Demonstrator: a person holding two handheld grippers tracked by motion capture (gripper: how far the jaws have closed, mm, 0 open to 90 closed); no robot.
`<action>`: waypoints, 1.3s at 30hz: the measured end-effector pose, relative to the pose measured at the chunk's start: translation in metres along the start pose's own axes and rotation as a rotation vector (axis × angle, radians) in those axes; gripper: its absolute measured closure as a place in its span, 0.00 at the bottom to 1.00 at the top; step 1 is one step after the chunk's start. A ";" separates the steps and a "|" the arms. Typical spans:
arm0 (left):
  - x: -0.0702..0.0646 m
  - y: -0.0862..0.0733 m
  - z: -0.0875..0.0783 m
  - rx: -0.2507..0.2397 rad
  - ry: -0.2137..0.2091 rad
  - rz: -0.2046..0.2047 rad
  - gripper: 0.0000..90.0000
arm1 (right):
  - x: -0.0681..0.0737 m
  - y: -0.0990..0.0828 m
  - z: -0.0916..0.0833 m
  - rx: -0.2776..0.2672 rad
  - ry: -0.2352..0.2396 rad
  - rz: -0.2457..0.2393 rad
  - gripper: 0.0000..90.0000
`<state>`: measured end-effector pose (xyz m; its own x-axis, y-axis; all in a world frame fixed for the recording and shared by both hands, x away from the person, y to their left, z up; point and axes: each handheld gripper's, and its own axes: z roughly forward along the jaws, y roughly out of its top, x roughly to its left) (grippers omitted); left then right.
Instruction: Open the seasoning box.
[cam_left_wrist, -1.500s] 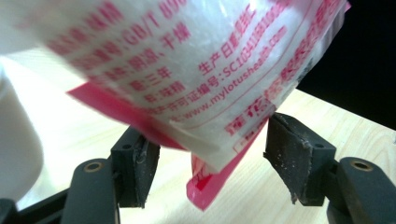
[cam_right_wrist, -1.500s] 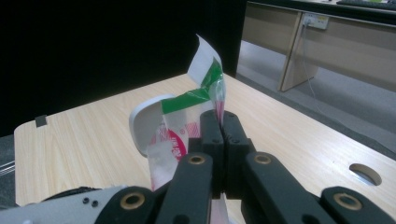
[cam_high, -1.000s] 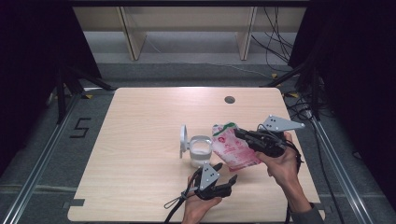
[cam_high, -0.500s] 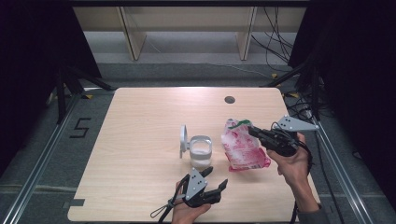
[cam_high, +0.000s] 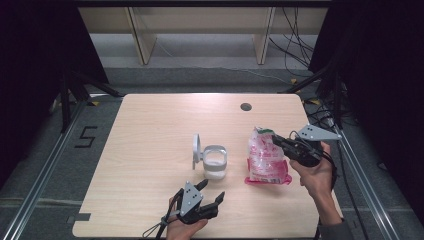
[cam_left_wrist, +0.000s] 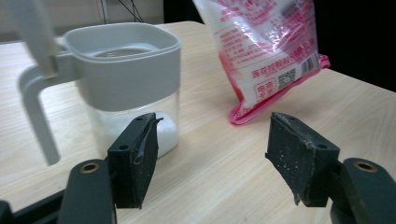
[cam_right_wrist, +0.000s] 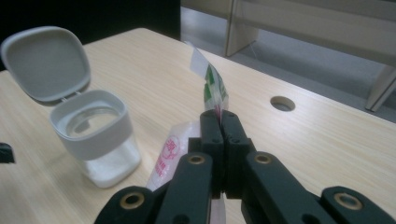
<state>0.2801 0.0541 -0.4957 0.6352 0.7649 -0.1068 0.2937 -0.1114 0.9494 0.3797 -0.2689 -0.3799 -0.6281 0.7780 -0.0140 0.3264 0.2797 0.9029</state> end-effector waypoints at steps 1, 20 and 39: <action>0.002 0.000 -0.002 0.006 0.002 0.009 0.37 | -0.001 -0.001 0.000 0.005 -0.012 -0.008 1.00; 0.021 -0.009 -0.009 0.026 0.037 -0.022 0.35 | -0.022 -0.028 0.013 0.110 -0.081 0.051 1.00; 0.039 -0.004 -0.015 0.009 0.087 -0.057 0.32 | -0.034 -0.044 0.020 0.126 -0.144 0.041 0.96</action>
<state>0.2933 0.0936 -0.4993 0.5527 0.8225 -0.1345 0.3342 -0.0709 0.9398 0.4010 -0.2960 -0.4276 -0.5083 0.8599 -0.0475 0.4411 0.3074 0.8432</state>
